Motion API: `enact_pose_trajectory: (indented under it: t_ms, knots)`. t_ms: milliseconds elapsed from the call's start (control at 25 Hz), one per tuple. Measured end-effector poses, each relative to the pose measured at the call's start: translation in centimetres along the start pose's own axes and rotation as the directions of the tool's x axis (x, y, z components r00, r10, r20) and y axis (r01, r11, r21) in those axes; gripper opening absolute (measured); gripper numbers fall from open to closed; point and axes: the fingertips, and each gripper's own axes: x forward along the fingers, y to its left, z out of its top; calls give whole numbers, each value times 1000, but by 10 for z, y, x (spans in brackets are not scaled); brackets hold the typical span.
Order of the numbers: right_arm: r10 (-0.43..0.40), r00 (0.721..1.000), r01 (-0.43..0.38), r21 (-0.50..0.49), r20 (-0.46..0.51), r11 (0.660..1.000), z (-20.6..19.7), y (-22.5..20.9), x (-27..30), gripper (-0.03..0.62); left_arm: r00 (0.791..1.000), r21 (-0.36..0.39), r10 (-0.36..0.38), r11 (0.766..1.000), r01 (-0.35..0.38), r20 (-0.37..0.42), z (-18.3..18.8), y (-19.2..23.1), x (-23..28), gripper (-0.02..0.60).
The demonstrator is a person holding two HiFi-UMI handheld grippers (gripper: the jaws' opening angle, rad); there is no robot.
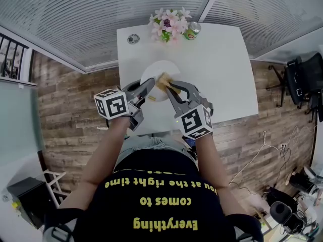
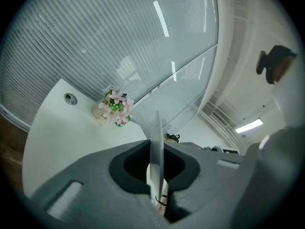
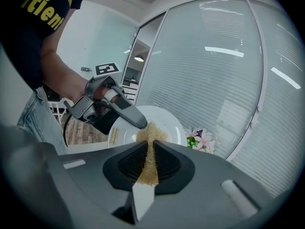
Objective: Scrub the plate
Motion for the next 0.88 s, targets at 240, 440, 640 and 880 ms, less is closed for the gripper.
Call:
enact_pose_trajectory:
  t_ms: [240,440,640,880]
  knots:
    - [51,999,-51,-5,16,999,6,16,3,40,1000,-4,10,1000,-10,11,2,3,-2,20]
    - [89,996,-89,-11,26,996,10,25,3,40,1000,-8,16,1000,-15,21,4,4,-4,20]
    - [144,989,-143,-37,35,989,13,39,5,40,999,-9,23,1000,-22,32,6,7,-5,21]
    - [176,983,-174,-50,44,984,18,47,7,40,999,-7,30,1000,-30,38,8,9,-8,20]
